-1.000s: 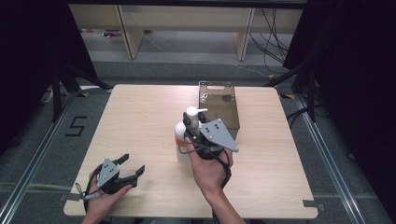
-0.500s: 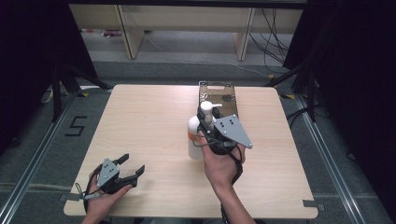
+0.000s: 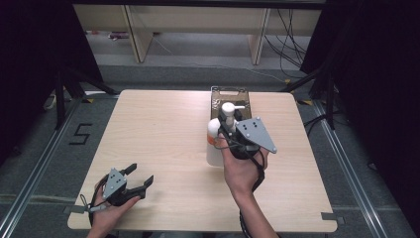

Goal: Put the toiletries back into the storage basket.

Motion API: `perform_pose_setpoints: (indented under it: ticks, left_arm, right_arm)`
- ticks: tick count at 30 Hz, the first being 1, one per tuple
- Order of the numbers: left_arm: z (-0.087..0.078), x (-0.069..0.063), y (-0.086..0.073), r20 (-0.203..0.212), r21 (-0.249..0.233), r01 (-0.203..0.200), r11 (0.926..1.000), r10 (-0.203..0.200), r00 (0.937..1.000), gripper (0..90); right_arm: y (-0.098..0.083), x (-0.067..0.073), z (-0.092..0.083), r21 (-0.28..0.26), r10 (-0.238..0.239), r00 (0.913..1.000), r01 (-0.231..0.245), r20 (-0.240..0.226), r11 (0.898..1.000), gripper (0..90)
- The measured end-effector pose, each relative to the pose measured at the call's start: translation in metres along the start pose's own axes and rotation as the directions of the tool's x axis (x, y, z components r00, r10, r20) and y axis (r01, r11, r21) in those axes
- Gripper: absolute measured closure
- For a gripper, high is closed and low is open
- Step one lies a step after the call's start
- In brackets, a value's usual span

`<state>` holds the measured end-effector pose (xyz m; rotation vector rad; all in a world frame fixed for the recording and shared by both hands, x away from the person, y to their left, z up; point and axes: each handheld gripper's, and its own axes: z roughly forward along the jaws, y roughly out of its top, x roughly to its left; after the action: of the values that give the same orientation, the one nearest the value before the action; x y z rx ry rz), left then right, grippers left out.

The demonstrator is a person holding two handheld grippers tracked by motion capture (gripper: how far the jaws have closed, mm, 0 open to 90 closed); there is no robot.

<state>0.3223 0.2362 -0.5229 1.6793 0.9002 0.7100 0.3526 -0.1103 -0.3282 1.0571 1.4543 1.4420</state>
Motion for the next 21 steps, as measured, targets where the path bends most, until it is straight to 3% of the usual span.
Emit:
perform_pose_setpoints:
  ticks: [4, 11, 12, 21]
  left_arm:
    - [0.0, 0.0, 0.0, 0.001, -0.002, 0.004, 1.0, -0.004, 1.0, 22.9]
    - [0.0, 0.0, 0.0, 0.002, -0.001, 0.003, 1.0, -0.003, 1.0, 23.0]
    - [0.0, 0.0, 0.0, 0.001, -0.001, 0.002, 1.0, -0.002, 1.0, 22.9]
    - [0.0, 0.0, 0.0, 0.002, -0.001, 0.002, 1.0, -0.002, 1.0, 23.0]
  right_arm:
    - [0.002, -0.002, 0.002, 0.002, 0.02, 0.9998, -0.02, 0.0, 1.0, 60.5]
    - [0.008, -0.009, 0.007, -0.008, 0.001, 0.9998, -0.001, 0.022, 1.0, 60.5]
    - [0.008, -0.009, 0.008, -0.01, 0.018, 0.9997, -0.017, 0.018, 1.0, 60.5]
    - [0.012, -0.016, 0.016, -0.015, 0.011, 0.9992, -0.01, 0.039, 1.0, 60.5]
